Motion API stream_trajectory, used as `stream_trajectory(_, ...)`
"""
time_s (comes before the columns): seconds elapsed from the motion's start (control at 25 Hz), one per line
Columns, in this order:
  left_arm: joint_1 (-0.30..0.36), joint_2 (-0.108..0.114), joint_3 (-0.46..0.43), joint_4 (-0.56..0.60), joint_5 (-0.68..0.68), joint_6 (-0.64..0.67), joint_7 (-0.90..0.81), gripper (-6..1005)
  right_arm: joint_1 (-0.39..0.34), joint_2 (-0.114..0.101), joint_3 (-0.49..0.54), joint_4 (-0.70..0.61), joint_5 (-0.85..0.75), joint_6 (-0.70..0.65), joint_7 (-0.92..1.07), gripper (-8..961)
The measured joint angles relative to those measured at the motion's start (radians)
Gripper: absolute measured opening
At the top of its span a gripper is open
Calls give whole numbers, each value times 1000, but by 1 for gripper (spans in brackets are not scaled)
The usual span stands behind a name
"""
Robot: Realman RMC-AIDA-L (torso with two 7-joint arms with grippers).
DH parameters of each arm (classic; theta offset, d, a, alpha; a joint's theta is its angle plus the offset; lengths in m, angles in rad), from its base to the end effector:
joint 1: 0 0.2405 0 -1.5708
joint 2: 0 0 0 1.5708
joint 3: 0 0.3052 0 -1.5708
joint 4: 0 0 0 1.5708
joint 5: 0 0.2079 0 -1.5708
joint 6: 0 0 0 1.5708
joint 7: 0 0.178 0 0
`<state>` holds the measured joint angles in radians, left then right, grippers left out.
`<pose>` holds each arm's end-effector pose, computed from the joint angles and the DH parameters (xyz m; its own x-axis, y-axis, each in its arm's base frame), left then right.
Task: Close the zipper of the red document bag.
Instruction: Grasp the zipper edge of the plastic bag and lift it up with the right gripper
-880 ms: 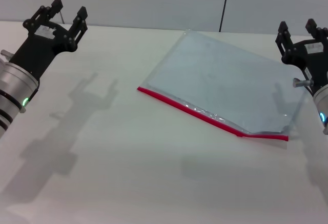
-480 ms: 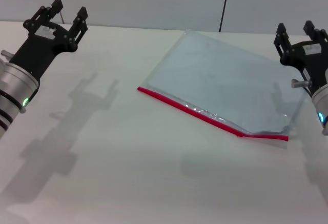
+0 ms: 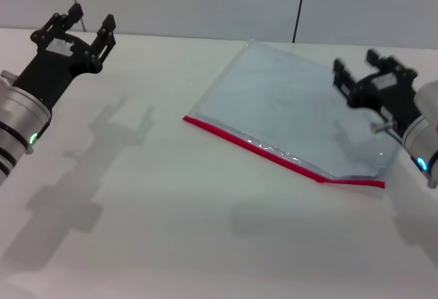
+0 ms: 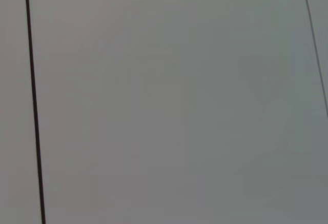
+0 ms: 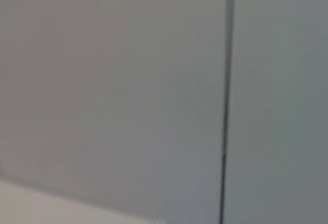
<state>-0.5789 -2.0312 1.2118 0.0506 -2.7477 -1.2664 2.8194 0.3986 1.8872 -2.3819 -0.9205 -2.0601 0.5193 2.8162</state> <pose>-0.3186 0.4255 -0.0087 0.7221 -0.1711 0.6702 0.5976 -0.3335 -0.7291 0.2750 0.4115 -0.0775 0.7785 -0.1481 -0.6100 -0.6131 -0.3876 -0.6884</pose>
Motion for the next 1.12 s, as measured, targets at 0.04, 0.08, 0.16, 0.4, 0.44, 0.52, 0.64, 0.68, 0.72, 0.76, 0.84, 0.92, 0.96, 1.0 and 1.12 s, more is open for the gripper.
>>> stream_trajectory(0.04,1,0,0,0,0,4,0,590,-6,-20,-2,-30,-13,-42,0,615)
stream_trajectory(0.08,1,0,0,0,0,7,0,589,-14,-42,-3,-67,-29,-87,-1,615)
stream_trajectory(0.16,3,2,0,0,0,11,0,587,-31,-85,-2,-141,-63,-181,-5,615)
stream_trajectory(0.4,4,3,0,0,0,24,0,583,-69,-163,7,-296,-188,-405,-19,616)
stream_trajectory(0.44,4,3,0,0,1,28,0,582,-74,-165,10,-310,-213,-437,-25,616)
stream_trajectory(0.52,4,3,0,0,0,34,0,581,-86,-164,25,-344,-258,-517,-46,616)
stream_trajectory(0.64,5,3,0,0,0,36,1,579,-120,-159,74,-413,-302,-667,-107,616)
stream_trajectory(0.68,6,4,0,0,0,37,2,578,-136,-156,93,-439,-311,-711,-134,617)
stream_trajectory(0.72,6,4,0,0,0,40,2,578,-150,-154,110,-459,-317,-741,-156,617)
stream_trajectory(0.76,6,5,0,0,0,45,2,577,-171,-148,131,-484,-326,-776,-186,617)
stream_trajectory(0.84,7,6,0,0,0,58,3,575,-216,-129,182,-533,-349,-838,-244,617)
stream_trajectory(0.92,7,6,0,0,0,69,5,574,-258,-97,239,-574,-384,-907,-297,617)
stream_trajectory(0.96,7,6,0,0,0,73,7,573,-278,-73,273,-590,-417,-951,-323,617)
stream_trajectory(1.0,7,6,0,0,0,75,8,573,-299,-39,316,-606,-459,-1002,-351,618)
stream_trajectory(1.12,7,6,0,0,0,79,9,570,-337,61,416,-621,-576,-1117,-419,618)
